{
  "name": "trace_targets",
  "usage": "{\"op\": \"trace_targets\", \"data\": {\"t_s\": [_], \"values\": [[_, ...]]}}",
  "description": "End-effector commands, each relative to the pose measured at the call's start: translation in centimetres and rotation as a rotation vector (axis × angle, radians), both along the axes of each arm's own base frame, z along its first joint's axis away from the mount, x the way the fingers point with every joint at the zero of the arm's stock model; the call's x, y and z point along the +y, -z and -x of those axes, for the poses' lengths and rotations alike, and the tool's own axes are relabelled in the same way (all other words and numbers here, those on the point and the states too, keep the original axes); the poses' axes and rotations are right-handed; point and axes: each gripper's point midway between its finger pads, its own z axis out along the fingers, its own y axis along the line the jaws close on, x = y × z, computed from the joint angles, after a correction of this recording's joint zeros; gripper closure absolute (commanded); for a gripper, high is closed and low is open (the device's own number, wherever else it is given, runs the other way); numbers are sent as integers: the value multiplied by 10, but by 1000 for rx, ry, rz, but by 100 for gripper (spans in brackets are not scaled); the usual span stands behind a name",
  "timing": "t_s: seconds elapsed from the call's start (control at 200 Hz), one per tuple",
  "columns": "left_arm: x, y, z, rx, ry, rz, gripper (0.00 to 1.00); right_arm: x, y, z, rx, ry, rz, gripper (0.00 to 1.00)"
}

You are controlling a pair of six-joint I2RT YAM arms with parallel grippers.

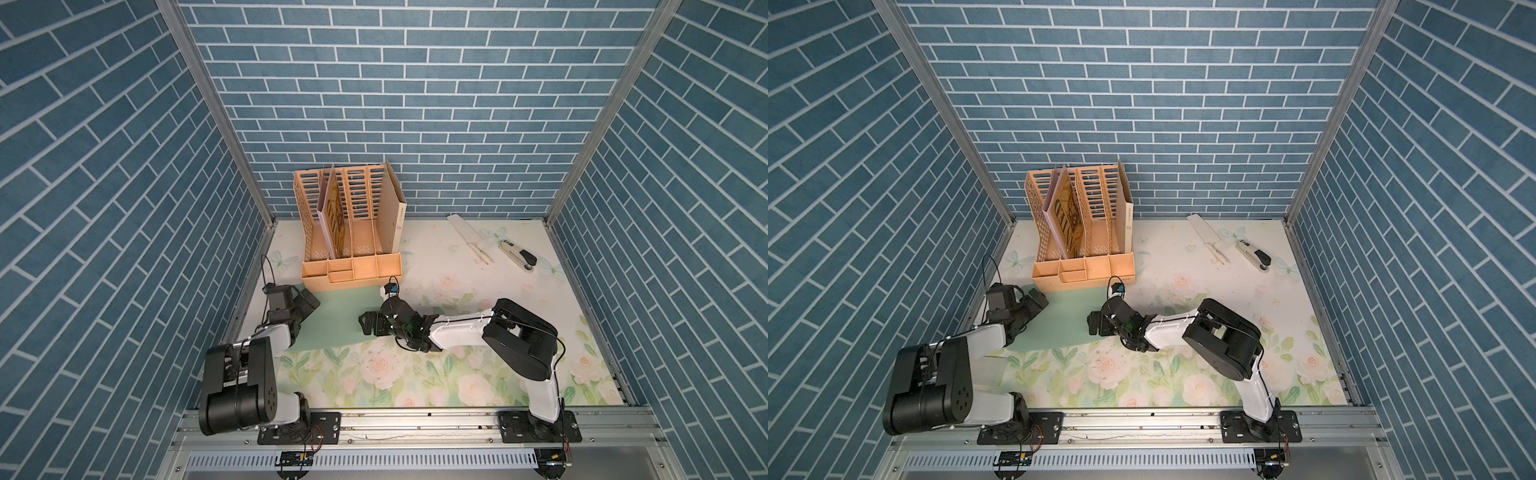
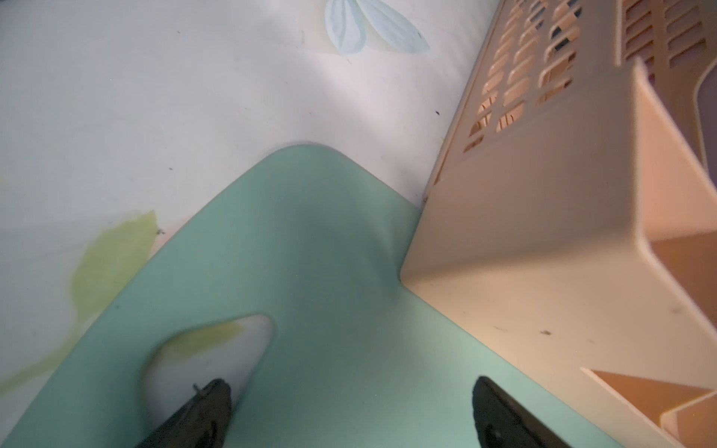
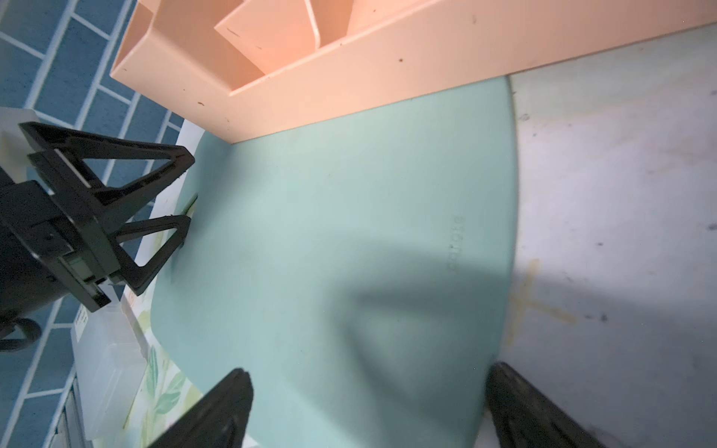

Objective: Align the knife with the edge of the cutting board
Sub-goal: Move the work surface to the center of the board.

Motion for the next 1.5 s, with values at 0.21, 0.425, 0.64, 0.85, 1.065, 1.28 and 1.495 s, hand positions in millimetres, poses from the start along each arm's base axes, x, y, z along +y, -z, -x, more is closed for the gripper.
{"op": "trace_targets", "data": {"t_s": [0.21, 0.425, 0.64, 0.85, 1.065, 1.28, 1.495], "values": [[-94, 35, 55, 172, 193, 236, 0, -16, 19, 41, 119, -31, 10, 2], [-116, 35, 62, 188, 244, 228, 0, -43, 17, 46, 112, 11, 20, 1], [-145, 35, 70, 191, 299, 228, 1, -72, 18, 55, 110, 25, 42, 1], [-174, 38, 80, 203, 355, 219, 0, -104, 23, 64, 115, 60, 70, 1], [-201, 37, 85, 216, 421, 209, 0, -130, 19, 65, 102, 111, 122, 1], [-223, 36, 87, 223, 464, 198, 0, -152, 14, 64, 84, 152, 141, 0], [-243, 38, 88, 232, 491, 199, 1, -163, 17, 65, 92, 160, 168, 0]]}}
